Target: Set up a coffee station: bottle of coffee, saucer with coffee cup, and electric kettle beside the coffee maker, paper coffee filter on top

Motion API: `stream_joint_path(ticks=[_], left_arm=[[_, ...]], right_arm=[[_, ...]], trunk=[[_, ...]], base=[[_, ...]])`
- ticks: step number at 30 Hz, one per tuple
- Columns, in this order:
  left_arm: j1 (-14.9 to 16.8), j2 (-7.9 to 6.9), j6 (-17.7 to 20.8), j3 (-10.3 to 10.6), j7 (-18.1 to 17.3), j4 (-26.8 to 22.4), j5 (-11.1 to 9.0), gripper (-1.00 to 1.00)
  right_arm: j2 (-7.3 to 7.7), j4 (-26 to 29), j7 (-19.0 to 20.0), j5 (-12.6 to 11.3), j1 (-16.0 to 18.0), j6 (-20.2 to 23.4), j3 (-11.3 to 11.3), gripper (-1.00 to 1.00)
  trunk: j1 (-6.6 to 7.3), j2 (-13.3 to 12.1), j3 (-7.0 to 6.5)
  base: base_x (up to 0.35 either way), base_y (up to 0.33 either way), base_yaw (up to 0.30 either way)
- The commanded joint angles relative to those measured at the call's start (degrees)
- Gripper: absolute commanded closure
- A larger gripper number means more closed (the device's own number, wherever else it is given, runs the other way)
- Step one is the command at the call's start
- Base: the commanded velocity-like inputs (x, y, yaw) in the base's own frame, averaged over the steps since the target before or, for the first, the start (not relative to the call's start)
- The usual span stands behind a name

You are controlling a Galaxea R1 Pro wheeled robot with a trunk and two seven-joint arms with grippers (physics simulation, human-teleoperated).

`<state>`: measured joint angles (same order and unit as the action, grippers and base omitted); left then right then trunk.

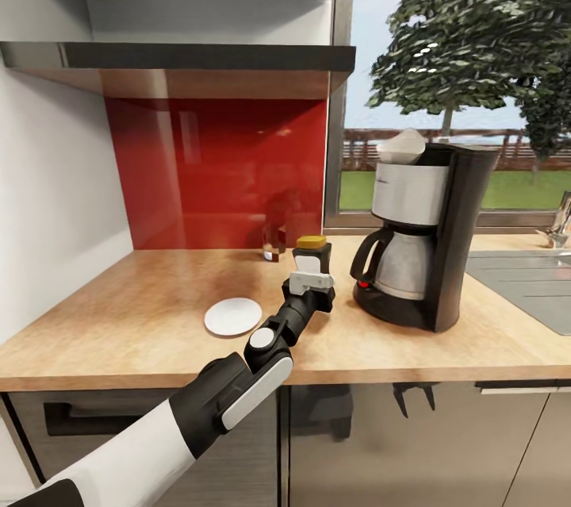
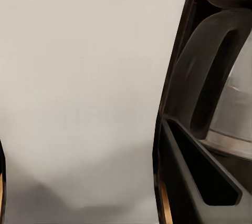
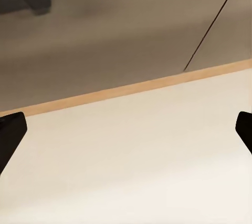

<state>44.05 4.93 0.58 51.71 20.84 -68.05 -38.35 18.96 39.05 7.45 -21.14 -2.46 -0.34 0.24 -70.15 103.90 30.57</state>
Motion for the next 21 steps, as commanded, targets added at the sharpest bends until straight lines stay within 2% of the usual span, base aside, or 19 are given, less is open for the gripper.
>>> stream_joint_path(ticks=[1, 9, 21], left_arm=[[0.07, -0.01, 0.13, 0.14, 0.35, -0.07, -0.14, 1.00], [0.07, -0.01, 0.08, 0.14, 0.34, -0.07, -0.14, 1.00], [0.07, -0.01, 0.12, 0.14, 0.34, -0.15, -0.14, 1.00]], right_arm=[[0.03, 0.07, 0.20, -0.61, -0.02, -0.04, 0.02, -1.00], [0.03, 0.07, 0.20, -0.60, -0.04, -0.02, 0.02, -1.00], [0.03, 0.07, 0.20, -0.62, -0.03, -0.03, 0.02, -1.00]], trunk=[[0.00, 0.03, 0.05], [0.00, 0.03, 0.05], [0.00, 0.03, 0.05]], base=[[0.002, 0.000, -0.064], [0.012, 0.009, -0.041], [0.088, 0.052, -0.001]])
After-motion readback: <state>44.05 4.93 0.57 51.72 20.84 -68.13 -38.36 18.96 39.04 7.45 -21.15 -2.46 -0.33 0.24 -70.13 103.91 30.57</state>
